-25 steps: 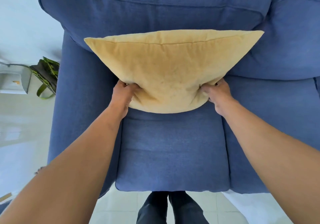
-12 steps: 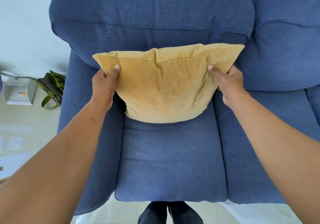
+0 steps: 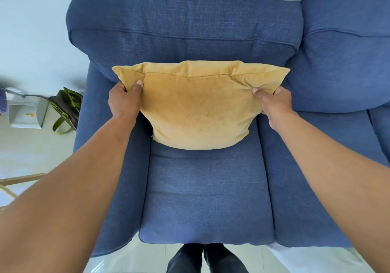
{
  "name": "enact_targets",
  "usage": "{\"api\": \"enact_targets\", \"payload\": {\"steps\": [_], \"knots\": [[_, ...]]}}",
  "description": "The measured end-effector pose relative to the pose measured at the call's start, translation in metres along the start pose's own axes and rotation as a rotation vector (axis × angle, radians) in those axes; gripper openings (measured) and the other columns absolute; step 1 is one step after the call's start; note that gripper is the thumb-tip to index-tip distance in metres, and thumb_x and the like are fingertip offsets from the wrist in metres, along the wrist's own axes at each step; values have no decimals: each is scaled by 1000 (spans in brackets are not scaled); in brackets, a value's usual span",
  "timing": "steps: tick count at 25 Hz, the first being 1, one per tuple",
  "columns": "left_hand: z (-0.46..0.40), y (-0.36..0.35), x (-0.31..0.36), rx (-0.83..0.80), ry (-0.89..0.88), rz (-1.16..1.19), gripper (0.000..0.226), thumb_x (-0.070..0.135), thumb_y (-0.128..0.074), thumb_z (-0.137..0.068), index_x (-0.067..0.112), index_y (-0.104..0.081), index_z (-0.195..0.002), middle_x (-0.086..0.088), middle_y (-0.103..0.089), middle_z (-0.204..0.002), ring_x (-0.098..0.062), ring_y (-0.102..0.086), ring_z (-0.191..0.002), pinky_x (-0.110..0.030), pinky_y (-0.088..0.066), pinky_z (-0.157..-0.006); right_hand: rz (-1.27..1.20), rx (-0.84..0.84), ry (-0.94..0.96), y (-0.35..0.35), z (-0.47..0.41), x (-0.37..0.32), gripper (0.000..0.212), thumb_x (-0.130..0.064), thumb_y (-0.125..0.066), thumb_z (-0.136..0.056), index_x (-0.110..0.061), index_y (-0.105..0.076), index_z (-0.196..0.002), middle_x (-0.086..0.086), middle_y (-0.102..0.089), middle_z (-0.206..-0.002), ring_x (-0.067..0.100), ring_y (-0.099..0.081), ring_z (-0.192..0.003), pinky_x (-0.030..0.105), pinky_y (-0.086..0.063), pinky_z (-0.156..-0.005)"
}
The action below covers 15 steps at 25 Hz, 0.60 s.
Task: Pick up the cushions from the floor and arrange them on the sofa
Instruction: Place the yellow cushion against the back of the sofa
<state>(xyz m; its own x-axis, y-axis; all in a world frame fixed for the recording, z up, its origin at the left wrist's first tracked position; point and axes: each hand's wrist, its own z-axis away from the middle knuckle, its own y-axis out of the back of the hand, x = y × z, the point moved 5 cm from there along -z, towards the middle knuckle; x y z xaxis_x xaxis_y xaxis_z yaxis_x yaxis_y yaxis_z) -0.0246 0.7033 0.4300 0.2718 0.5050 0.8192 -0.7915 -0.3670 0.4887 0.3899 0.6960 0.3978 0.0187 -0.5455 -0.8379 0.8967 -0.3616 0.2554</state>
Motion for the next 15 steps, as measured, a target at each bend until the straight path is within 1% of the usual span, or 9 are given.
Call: {"api": "enact_targets", "payload": {"steps": [2,4,5,7,9,11,12,13,15], "knots": [[8,1,4,7,-11,-16,32,47,-70,-91,22,-66,-111,6,-70,-107,-22,-69,-108,-48,-60,-96,6,17,31,4,7,-6,15,-29,-82,-88,-24,-70,-95,-5,-76,-105,18,-71,-105,41,-59,-97],[27,5,5,4,-7,-55,49,49,-67,-93,16,-60,-128,3,-66,-117,-21,-65,-111,-42,-56,-97,36,41,38,12,19,-9,25,-35,-80,-88,-17,-72,-105,-4,-74,-103,20,-71,-104,38,-60,-92],[40,7,4,14,1,-72,53,48,-65,-94,14,-56,-134,2,-63,-118,-22,-63,-111,-39,-54,-96,64,55,45,17,27,-10,31,-38,-78,-89,-15,-71,-109,-3,-74,-101,21,-70,-102,39,-60,-92],[70,11,0,49,-4,-91,53,44,-62,-95,13,-52,-137,-1,-63,-119,-23,-63,-112,-40,-53,-95,125,64,61,24,43,-9,33,-41,-75,-90,-13,-71,-109,2,-76,-102,23,-70,-102,42,-58,-95],[101,10,2,46,-62,-144,48,41,-59,-98,14,-55,-138,0,-66,-127,-23,-63,-118,-42,-52,-100,167,48,82,32,65,-10,33,-40,-71,-94,-11,-71,-110,8,-77,-113,26,-70,-111,41,-55,-100],[130,0,10,-22,-167,-247,45,40,-56,-102,14,-58,-140,1,-67,-136,-21,-63,-125,-40,-51,-102,231,28,109,42,91,-12,44,-40,-68,-97,-9,-67,-128,9,-71,-133,24,-65,-125,33,-49,-104],[143,-6,16,-68,-233,-289,45,39,-55,-104,14,-59,-141,1,-66,-140,-21,-62,-128,-40,-50,-103,265,23,127,48,104,-14,51,-41,-66,-98,-9,-62,-138,8,-66,-141,22,-61,-131,29,-45,-103],[155,-13,22,-121,-295,-315,45,39,-55,-104,14,-58,-142,1,-64,-143,-21,-60,-131,-40,-48,-105,287,20,144,55,117,-15,55,-41,-65,-100,-9,-58,-144,8,-62,-146,21,-58,-135,27,-42,-102],[178,-27,32,-224,-400,-360,47,39,-54,-105,15,-57,-145,0,-60,-149,-21,-55,-138,-39,-45,-109,333,20,184,66,142,-16,55,-40,-62,-101,-5,-55,-144,10,-60,-148,23,-56,-137,30,-42,-104]]}}
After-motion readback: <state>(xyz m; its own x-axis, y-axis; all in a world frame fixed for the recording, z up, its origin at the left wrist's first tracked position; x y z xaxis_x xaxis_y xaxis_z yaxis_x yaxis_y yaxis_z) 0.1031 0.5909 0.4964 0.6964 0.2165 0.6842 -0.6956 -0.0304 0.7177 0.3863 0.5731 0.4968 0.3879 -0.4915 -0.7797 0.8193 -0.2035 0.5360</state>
